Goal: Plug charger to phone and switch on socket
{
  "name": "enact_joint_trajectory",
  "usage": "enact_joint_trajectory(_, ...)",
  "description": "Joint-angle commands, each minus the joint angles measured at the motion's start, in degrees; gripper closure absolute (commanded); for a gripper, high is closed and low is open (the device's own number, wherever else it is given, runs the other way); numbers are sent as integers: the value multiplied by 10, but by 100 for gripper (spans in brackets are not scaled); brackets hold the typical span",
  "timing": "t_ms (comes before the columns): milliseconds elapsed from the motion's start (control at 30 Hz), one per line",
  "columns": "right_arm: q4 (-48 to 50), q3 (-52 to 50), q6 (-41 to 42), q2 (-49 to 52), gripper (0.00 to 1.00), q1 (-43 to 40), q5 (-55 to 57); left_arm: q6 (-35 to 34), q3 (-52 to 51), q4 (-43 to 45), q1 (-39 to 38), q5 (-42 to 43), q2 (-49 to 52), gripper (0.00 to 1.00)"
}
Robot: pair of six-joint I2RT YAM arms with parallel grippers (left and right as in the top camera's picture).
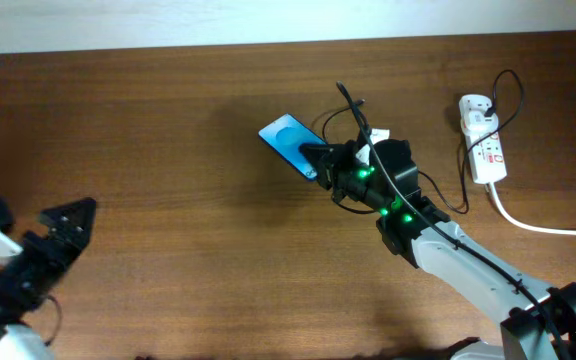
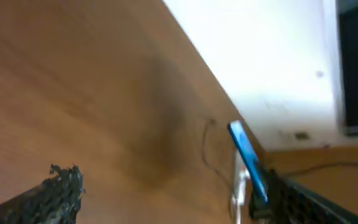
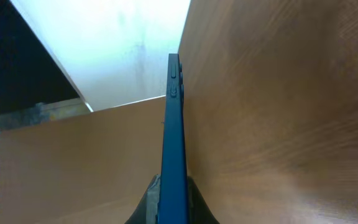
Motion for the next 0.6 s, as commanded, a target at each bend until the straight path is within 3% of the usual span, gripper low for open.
enact_joint_trajectory(0, 7, 6, 4, -6, 96, 9, 7, -104, -94, 85, -111, 62, 86, 1)
enact_joint_trajectory(67, 3, 6, 4, -5, 96, 21, 18, -188, -94, 173, -215, 62, 131, 1)
enact_joint_trajectory(133, -1, 6, 5, -5, 96, 26, 18, -355, -94, 313, -336, 28, 167, 1)
enact_joint_trajectory(200, -1, 6, 70, -4, 96, 28, 21, -512, -94, 396, -420, -33, 184, 1)
enact_joint_trajectory(267, 1, 6, 139, -4, 96, 43, 21, -601, -94, 465, -472, -40, 186, 0)
enact_joint_trajectory(300, 2, 6, 154, -4, 96, 61, 33, -673, -94, 467, -497, -70, 186, 8)
enact_joint_trajectory(400, 11, 7, 181, -5, 96, 95, 39, -758, -94, 468, -547, -137, 186, 17)
enact_joint_trajectory(433, 11, 7, 198, -5, 96, 109, 34, -773, -94, 468, -561, -147, 186, 24)
enact_joint_trajectory(567, 17, 7, 177, -5, 96, 131, 50, -826, -94, 468, -572, -149, 186, 34)
